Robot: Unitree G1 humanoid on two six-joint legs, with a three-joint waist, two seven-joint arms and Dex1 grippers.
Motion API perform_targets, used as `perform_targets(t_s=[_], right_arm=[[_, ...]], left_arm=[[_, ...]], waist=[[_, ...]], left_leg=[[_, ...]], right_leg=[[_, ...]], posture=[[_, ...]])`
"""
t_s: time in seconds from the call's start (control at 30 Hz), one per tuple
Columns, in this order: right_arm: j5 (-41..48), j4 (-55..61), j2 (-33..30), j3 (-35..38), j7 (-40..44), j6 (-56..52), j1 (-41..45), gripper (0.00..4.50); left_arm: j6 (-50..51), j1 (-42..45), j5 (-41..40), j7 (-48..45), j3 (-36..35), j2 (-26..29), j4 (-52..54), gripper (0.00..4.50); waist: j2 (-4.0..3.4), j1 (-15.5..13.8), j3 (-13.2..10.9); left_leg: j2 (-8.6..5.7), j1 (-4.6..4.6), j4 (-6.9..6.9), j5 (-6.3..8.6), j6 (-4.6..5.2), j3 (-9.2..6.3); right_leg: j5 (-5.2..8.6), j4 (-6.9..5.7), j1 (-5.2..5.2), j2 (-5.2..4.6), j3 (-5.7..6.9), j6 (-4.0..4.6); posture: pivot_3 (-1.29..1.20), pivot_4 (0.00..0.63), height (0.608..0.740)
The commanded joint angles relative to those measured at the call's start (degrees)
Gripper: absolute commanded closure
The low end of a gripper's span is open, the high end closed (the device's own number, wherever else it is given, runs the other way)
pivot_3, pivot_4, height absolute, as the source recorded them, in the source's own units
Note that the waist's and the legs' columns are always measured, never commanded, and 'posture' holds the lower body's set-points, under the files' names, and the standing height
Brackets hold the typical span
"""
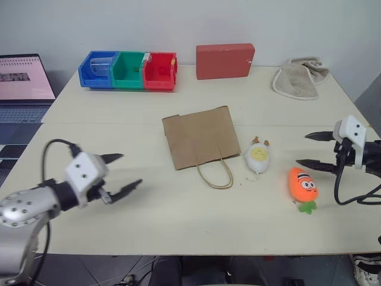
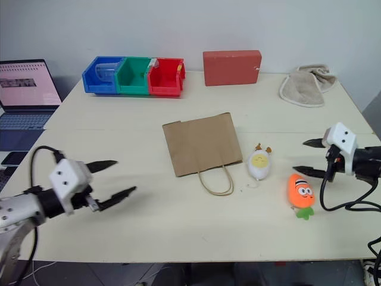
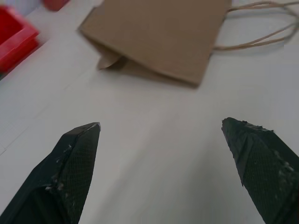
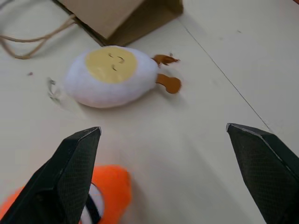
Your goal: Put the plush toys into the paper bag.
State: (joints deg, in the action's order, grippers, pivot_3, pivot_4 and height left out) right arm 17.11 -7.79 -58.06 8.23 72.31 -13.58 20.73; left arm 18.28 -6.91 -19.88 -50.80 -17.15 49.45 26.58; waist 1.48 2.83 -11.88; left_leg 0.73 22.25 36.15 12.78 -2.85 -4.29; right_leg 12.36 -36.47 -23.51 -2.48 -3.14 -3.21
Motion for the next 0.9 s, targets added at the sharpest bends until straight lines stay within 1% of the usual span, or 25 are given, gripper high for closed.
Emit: perform_targets(t_s=[0.03, 0.1, 0.2, 0.23, 0.3, 0.4, 0.5, 0.67, 0.8, 0.9], right_arm=[[3.7, 12.7, -0.9, 4.2, -2.3, -5.1, -4.8, 0.0], [5.3, 19.1, -0.5, 5.2, -3.8, -8.4, -8.2, 0.0], [8.3, 27.5, -0.5, 6.5, -5.6, -13.3, -12.4, 0.0], [10.2, 31.7, -0.6, 6.8, -6.1, -16.0, -14.2, 0.0], [12.5, 37.2, -0.6, 6.9, -7.5, -19.6, -16.5, 0.0], [15.1, 42.5, 0.3, 7.1, -10.8, -23.7, -17.9, 0.0], [17.1, 46.6, 1.5, 7.6, -13.9, -26.4, -19.7, 0.0], [19.0, 49.5, 2.1, 9.1, -16.7, -28.5, -21.7, 0.0], [20.0, 50.8, 2.0, 10.2, -18.1, -29.2, -23.0, 0.0], [21.3, 51.2, 2.2, 11.5, -18.8, -29.7, -23.5, 0.0]], left_arm=[[-1.8, 6.7, 3.5, -2.0, 9.5, 0.3, -0.6, 0.07], [-1.8, 11.2, 3.1, -2.9, 14.0, -2.1, -1.9, 0.07], [-3.6, 16.1, 4.9, -4.3, 20.2, -5.0, -4.1, 0.07], [-4.3, 18.3, 5.4, -5.2, 23.2, -6.9, -5.1, 0.07], [-5.1, 21.1, 6.8, -5.6, 27.0, -9.5, -7.1, 0.07], [-7.0, 24.6, 8.8, -5.2, 30.4, -13.2, -11.3, 0.07], [-12.8, 27.7, 13.0, -4.0, 34.1, -17.1, -17.9, 0.07], [-18.3, 30.1, 15.6, -3.5, 36.1, -21.7, -25.3, 0.07], [-22.9, 31.8, 17.8, -2.9, 36.7, -23.5, -30.1, 0.07], [-24.6, 33.1, 17.4, -3.3, 36.6, -25.2, -32.7, 0.07]], waist=[[0.01, -0.3, 0.0], [0.0, -0.7, 0.0], [0.01, -1.0, 0.0], [0.01, -1.0, 0.0], [0.01, -1.0, 0.0], [0.03, -0.9, 0.0], [0.04, -1.0, 0.0], [0.07, -1.1, 0.0], [0.07, -1.1, 0.1], [0.07, -1.2, 0.1]], left_leg=[[0.0, -0.02, 0.0, 0.0, 0.0, 0.0], [0.0, -0.05, 0.03, 0.0, 0.0, 0.02], [-0.01, -0.17, 0.05, 0.0, 0.0, 0.11], [-0.01, -0.21, 0.06, 0.0, 0.0, 0.15], [0.0, -0.24, 0.06, 0.0, 0.0, 0.19], [0.01, -0.23, 0.12, 0.0, 0.0, 0.19], [0.01, -0.22, 0.19, 0.0, 0.0, 0.24], [-0.04, -0.07, 0.38, 0.0, 0.0, 0.22], [-0.04, 0.01, 0.5, 0.01, 0.01, 0.2], [-0.04, 0.05, 0.6, 0.01, 0.01, 0.2]], right_leg=[[0.0, -0.04, 0.0, 0.02, -0.02, -0.01], [0.02, -0.13, -0.02, 0.06, -0.09, -0.03], [0.07, -0.31, -0.02, 0.09, -0.25, -0.13], [0.08, -0.36, -0.02, 0.09, -0.31, -0.13], [0.08, -0.38, -0.02, 0.15, -0.4, -0.13], [0.09, -0.37, -0.01, 0.2, -0.46, -0.12], [0.09, -0.37, -0.01, 0.21, -0.54, -0.13], [0.08, -0.32, 0.02, 0.22, -0.61, -0.14], [0.07, -0.34, 0.0, 0.23, -0.6, -0.16], [0.07, -0.34, 0.0, 0.23, -0.6, -0.16]], posture=[[0.0, 0.15, 0.74], [0.0, 0.15, 0.74], [0.0, 0.15, 0.74], [0.0, 0.15, 0.74], [0.0, 0.15, 0.74], [0.0, 0.15, 0.74], [0.0, 0.15, 0.74], [0.0, 0.15, 0.74], [0.0, 0.15, 0.74], [0.0, 0.15, 0.74]])
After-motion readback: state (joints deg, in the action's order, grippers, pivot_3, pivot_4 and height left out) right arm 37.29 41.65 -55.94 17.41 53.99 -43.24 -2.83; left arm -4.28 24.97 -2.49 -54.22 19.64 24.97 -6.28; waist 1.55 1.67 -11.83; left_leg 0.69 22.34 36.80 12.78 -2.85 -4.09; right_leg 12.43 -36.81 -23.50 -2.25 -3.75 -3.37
